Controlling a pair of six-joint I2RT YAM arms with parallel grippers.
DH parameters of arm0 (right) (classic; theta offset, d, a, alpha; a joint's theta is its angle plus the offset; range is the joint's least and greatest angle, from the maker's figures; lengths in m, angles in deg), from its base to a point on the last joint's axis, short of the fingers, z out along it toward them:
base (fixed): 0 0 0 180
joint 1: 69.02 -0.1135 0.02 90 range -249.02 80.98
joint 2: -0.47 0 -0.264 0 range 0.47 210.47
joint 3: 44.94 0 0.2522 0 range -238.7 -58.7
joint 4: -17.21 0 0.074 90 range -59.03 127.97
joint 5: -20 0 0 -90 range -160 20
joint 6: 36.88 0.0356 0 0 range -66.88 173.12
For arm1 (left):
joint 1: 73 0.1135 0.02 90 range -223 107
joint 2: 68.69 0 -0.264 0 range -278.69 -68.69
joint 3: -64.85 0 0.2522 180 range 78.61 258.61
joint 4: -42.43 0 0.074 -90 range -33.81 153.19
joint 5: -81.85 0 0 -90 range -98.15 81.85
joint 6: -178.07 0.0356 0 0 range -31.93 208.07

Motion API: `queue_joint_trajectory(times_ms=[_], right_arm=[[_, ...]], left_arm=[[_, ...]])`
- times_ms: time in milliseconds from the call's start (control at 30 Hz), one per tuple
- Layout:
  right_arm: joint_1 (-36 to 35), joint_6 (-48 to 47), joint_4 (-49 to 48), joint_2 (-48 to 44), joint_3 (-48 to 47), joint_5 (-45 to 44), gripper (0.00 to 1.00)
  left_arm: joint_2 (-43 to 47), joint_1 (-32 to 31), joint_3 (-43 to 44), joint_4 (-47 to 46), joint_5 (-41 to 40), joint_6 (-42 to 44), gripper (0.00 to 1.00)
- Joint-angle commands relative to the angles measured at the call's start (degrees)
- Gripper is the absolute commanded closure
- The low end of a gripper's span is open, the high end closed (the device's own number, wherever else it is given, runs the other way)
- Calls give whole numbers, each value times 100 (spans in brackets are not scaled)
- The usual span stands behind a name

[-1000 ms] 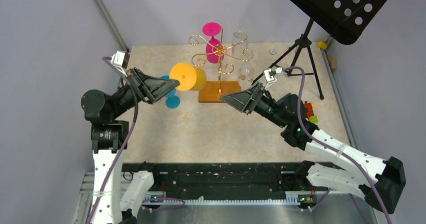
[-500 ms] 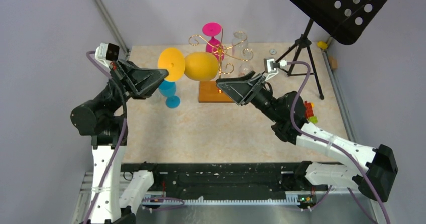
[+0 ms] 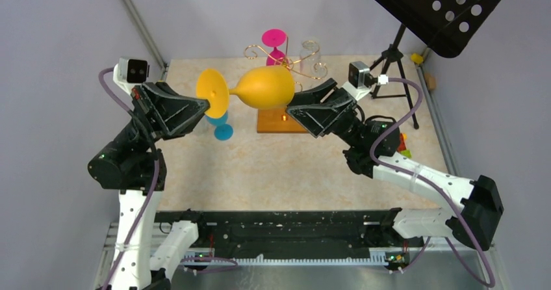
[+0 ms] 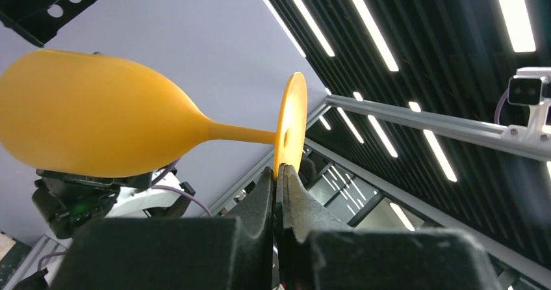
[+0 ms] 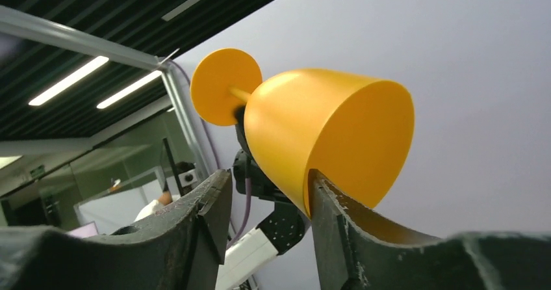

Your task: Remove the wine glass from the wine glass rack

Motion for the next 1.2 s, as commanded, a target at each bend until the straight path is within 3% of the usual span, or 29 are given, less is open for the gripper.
queue_joint_trajectory(times_ms=[0, 167, 333, 400, 600, 700, 767, 833, 867, 967, 1067, 1167], right_arm=[[-80, 143, -1266, 193, -365, 750, 57], [-75, 432, -1705, 468, -691, 1164, 75], [-77, 462, -1731, 566, -844, 1239, 100], [-77, 433, -1712, 555, -848, 1226, 100], [-75, 154, -1500, 373, -767, 1072, 100], [-80, -243, -1029, 120, -639, 848, 100], [-74, -678, -420, -194, -495, 484, 100], [-96, -1223, 332, -497, -428, 135, 100], [-118, -1508, 783, -625, -453, 6, 100], [-165, -2116, 1882, -811, -626, -189, 100], [-187, -2492, 2943, -789, -946, -363, 100], [-224, -2862, 4302, -641, -1566, -469, 100]], left_arm=[[-51, -60, 156, -496, -103, -566, 100], [-84, -86, 159, -443, -48, -524, 100], [-133, -102, 90, -365, -10, -484, 100], [-155, -107, 108, -292, 19, -363, 100], [-241, -101, 417, 514, 212, 588, 59], [-283, -100, 537, 928, 336, 1212, 34], [-273, -100, 510, 1140, 436, 1654, 23], [-189, -100, 432, 1255, 659, 2307, 11], [-97, -100, 384, 1532, 762, 2756, 9], [234, -100, 577, 3806, 622, 5050, 7], [326, -104, 1144, 6442, -354, 7677, 7], [304, -100, 1461, 7959, -1889, 8939, 6]])
